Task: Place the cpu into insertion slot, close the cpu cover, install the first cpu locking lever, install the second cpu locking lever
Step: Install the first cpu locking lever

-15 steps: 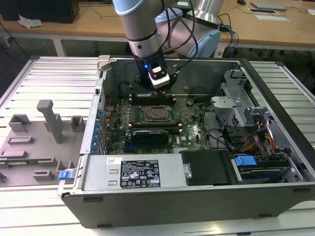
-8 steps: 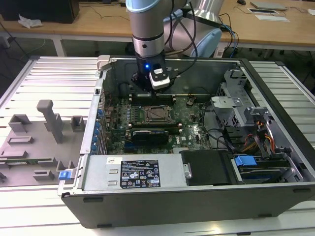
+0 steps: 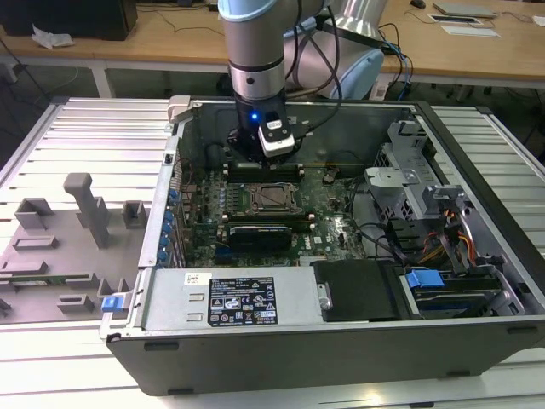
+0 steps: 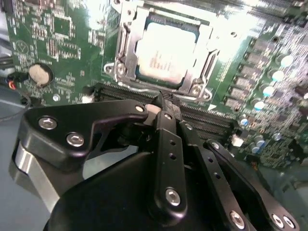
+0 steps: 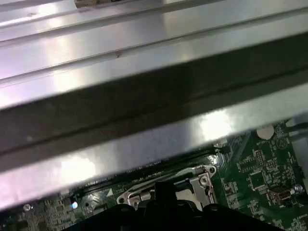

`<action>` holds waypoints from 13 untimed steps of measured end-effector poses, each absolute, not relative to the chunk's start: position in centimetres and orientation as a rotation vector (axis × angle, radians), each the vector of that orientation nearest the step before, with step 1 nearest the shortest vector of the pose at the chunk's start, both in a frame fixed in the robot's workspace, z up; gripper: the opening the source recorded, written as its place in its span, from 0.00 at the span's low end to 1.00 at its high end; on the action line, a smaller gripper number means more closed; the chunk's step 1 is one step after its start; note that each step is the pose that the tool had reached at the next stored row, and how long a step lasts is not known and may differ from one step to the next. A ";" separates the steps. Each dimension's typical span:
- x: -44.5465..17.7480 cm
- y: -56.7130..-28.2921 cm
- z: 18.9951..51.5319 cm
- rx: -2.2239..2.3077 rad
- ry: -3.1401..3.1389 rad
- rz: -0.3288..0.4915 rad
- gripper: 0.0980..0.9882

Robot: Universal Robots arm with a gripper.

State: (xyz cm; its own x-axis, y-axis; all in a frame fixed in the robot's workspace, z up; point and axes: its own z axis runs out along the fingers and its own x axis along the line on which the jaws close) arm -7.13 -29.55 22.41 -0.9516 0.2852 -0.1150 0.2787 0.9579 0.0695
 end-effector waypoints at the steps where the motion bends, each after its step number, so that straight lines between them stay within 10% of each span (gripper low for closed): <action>1: -7.1 -29.7 22.4 0.431 2.986 0.074 0.01; 13: -6.2 -31.4 22.4 0.404 3.053 -0.019 0.01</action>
State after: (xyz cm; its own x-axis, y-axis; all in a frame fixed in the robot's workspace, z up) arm -6.17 -31.38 22.41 -0.9638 0.2592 -0.0626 0.2600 0.9656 -0.0042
